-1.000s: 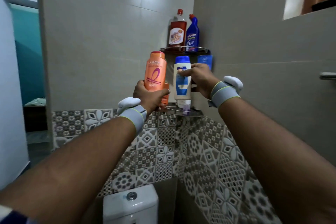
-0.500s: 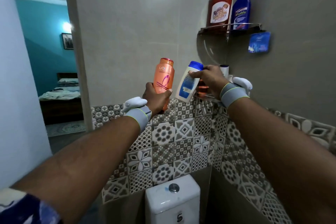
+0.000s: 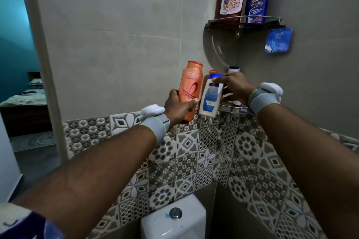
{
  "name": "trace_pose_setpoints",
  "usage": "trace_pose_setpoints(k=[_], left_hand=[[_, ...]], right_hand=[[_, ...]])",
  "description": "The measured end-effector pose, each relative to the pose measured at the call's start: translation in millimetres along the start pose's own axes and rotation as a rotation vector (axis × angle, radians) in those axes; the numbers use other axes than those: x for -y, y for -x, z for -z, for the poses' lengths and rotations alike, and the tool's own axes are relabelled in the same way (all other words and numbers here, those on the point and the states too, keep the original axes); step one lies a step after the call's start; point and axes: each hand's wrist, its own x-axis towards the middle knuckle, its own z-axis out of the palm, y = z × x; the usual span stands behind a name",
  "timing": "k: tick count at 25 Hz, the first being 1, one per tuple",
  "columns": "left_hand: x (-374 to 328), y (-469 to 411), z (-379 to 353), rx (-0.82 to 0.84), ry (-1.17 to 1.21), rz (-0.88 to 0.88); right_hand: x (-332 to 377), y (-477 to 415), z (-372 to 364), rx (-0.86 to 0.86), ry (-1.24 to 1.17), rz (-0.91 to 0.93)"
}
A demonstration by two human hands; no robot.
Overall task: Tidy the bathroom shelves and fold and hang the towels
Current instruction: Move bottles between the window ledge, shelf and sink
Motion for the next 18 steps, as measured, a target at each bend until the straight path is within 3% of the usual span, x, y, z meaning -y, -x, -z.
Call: trace_pose_setpoints(k=[8,11,18], left_hand=[[13,-71,-31,-0.097,0.095,-0.064],[22,-102,-45,-0.016,0.126,-0.107],[36,-151,-48,0.101,0.146,-0.134]], right_hand=[[-10,-55,4,-0.089,0.184,0.097],[-7,-82,0,-0.218,0.163,0.079],[3,-113,-9,-0.177,0.203,0.03]])
